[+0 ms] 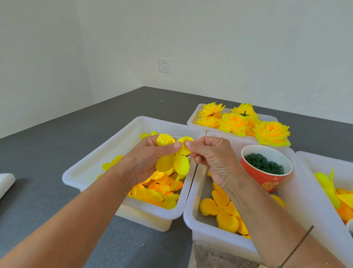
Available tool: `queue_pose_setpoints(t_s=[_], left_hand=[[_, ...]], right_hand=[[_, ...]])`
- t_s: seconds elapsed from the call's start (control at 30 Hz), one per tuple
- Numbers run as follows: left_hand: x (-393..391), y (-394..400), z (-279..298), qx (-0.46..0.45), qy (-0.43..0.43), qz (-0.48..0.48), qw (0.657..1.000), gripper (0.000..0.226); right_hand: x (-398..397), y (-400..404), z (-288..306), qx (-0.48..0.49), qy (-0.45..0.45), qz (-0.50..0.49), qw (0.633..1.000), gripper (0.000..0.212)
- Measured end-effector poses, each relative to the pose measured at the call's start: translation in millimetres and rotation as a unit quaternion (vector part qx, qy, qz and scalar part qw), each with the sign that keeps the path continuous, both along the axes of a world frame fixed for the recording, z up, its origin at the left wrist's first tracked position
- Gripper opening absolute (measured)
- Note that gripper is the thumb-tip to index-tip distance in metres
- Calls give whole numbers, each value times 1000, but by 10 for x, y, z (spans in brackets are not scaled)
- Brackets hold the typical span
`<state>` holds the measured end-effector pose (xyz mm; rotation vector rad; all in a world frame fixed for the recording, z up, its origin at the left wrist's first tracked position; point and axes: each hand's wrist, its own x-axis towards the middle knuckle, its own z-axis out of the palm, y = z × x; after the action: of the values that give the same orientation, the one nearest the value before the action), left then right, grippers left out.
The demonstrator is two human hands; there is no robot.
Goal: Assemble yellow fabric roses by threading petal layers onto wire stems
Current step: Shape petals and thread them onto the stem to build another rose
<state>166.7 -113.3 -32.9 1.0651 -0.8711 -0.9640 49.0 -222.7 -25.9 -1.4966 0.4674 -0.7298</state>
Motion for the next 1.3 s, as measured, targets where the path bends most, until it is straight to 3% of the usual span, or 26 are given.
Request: queue_pose_setpoints(t_s=[0.2, 0.33, 0.43, 0.6, 0.73, 0.9, 1.03, 1.2, 1.3], left_hand=[[-21, -8, -7, -13, -17, 89, 996, 8], [13, -15, -26, -37, -28, 168, 985, 10], [18, -14, -16, -49, -17, 166, 985, 13], [33, -9, -5, -43, 1, 148, 988, 13], [45, 3, -15, -52, -6, 161, 986, 12], [60, -23, -28, -18, 14, 160, 987, 6], [21, -34, -46, 17, -48, 154, 987, 5], [50, -23, -55, -4, -165, 288, 943, 27], [-3, -15, -46, -22, -207, 240, 948, 22]], right_hand=[[7, 16, -47, 1, 1, 8, 1000, 15], [-25, 62, -31, -88, 53, 61, 993, 16], [-46, 74, -15, -134, 78, 92, 984, 3], [-18, 75, -8, -128, 80, 80, 985, 17], [-9, 68, -12, -145, 84, 63, 984, 14], [-9, 48, -7, -75, 30, 39, 996, 20], [-9, 31, -13, -38, 16, 2, 999, 26], [10, 6, -61, -85, 39, -43, 995, 31], [12, 2, -71, -111, 42, -53, 991, 32]])
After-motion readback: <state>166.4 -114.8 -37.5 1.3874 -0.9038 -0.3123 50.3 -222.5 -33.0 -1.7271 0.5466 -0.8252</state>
